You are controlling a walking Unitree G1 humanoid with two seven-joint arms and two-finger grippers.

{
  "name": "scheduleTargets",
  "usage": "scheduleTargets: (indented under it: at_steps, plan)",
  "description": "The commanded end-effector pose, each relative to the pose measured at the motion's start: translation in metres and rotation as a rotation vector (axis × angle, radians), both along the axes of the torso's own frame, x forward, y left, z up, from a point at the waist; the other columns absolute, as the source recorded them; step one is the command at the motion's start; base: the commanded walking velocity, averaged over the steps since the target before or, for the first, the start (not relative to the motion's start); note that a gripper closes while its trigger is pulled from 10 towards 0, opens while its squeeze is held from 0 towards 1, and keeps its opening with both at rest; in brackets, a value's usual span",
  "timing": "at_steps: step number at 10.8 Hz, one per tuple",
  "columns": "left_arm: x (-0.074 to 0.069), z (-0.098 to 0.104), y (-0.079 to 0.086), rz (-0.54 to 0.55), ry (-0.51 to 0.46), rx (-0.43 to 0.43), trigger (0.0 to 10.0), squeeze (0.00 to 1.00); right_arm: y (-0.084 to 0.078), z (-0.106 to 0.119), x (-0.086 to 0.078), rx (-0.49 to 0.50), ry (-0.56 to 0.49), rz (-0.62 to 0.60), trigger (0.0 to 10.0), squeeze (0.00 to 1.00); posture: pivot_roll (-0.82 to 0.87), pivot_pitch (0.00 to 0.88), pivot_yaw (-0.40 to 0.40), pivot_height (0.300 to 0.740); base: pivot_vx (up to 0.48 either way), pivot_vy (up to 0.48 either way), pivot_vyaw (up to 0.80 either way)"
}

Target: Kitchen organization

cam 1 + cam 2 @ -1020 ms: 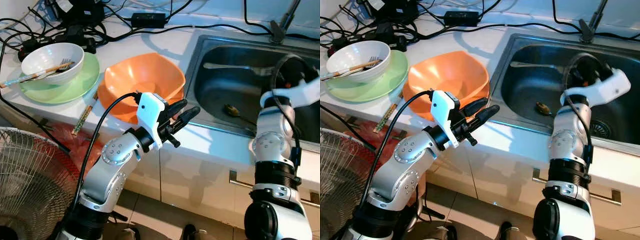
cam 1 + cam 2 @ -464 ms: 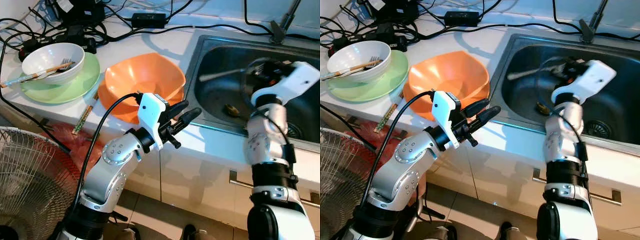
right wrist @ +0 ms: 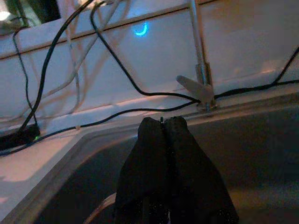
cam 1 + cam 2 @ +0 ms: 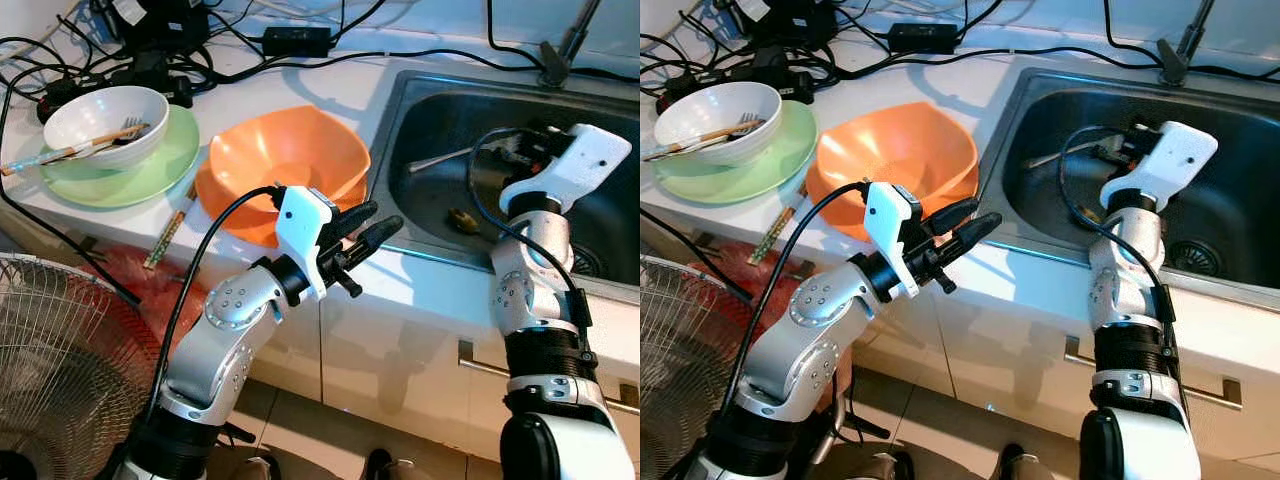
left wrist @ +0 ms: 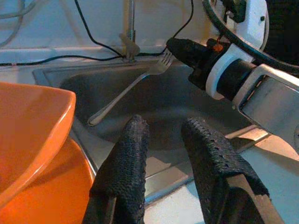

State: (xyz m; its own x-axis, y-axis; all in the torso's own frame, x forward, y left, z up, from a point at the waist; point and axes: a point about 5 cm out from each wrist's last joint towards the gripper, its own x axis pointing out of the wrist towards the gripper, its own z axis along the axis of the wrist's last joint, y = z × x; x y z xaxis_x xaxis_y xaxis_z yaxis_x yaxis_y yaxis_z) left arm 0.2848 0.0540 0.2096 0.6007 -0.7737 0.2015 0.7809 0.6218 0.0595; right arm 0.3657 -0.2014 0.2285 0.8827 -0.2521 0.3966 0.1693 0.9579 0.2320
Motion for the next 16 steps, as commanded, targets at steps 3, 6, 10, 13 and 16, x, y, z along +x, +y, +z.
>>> scheduleTargets:
  at_steps: [3,6,10,13,16]
  plan:
    - [-0.001,-0.001,0.001,0.004,0.001,0.009,10.0,0.00,0.010,-0.023,0.002,-0.046,0.091,0.045,10.0,1.00,0.12,0.182,0.038,0.740,0.000,0.000,0.00]
    - [-0.002,0.000,0.001,0.001,0.001,0.008,10.0,0.00,0.008,-0.023,0.003,-0.046,0.097,0.040,10.0,1.00,0.11,0.183,0.039,0.740,0.000,0.000,0.00]
    - [-0.001,0.000,0.000,0.000,0.002,0.006,10.0,0.00,0.007,-0.025,0.004,-0.041,0.108,0.037,10.0,0.08,0.11,0.182,0.040,0.740,0.000,0.000,0.00]
    - [0.001,0.005,0.002,0.037,-0.026,-0.012,10.0,0.00,0.010,-0.026,0.005,-0.027,0.107,0.050,10.0,0.00,0.12,0.180,0.039,0.740,0.000,0.000,0.00]
    - [0.002,0.023,0.004,0.052,-0.088,-0.038,10.0,0.00,0.009,-0.025,0.006,-0.023,0.103,0.048,10.0,0.00,0.12,0.167,0.038,0.740,0.000,0.000,0.00]
